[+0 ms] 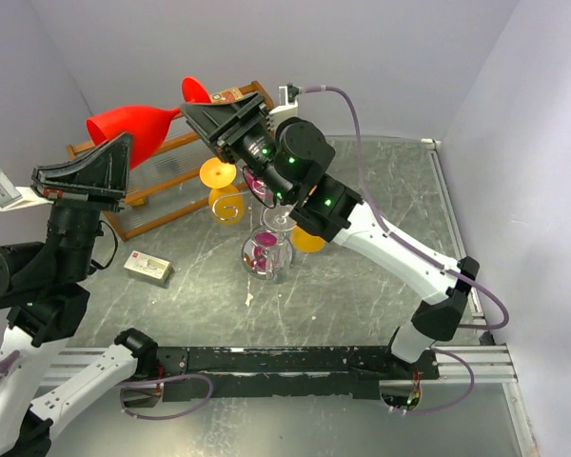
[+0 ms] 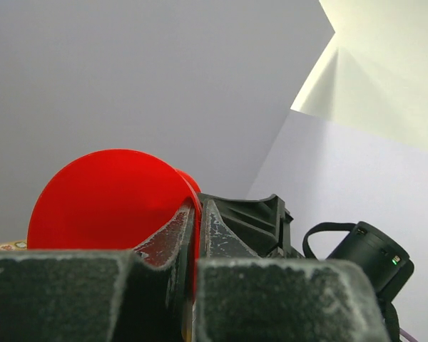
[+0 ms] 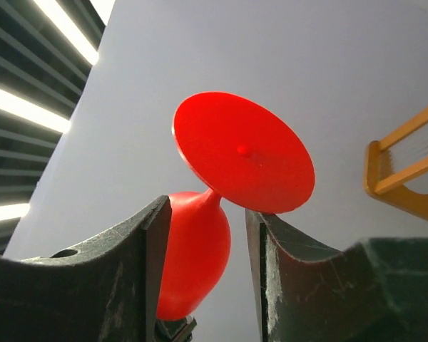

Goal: Place the wine glass upside down on the wine glass rack

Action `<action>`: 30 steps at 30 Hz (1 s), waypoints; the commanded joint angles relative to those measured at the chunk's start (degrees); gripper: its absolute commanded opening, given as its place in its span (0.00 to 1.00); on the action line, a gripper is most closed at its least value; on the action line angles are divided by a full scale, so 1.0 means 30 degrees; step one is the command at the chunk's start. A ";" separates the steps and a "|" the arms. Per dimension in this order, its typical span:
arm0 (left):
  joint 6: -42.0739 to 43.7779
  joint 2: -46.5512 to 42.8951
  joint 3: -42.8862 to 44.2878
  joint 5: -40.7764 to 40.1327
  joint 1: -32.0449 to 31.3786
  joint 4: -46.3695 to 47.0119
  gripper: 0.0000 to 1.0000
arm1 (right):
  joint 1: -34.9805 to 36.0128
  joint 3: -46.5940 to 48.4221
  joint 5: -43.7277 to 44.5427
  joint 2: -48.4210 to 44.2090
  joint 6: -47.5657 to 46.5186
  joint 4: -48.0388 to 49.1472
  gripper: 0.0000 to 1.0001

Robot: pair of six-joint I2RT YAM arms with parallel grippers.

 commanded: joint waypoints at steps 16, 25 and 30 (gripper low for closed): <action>-0.1765 -0.0002 -0.1498 0.4364 0.0147 0.2618 0.07 | 0.0104 0.1745 0.1191 0.1222 0.0550 0.0569 0.31; -0.1917 -0.0194 -0.1734 0.4668 0.0132 0.1981 0.07 | 0.0144 0.0192 0.0942 0.0493 -0.0185 0.2737 0.05; -0.1557 -0.0190 -0.0811 0.4231 0.0154 0.0086 0.15 | 0.0124 -0.0693 0.0370 0.0117 -0.1893 0.4323 0.00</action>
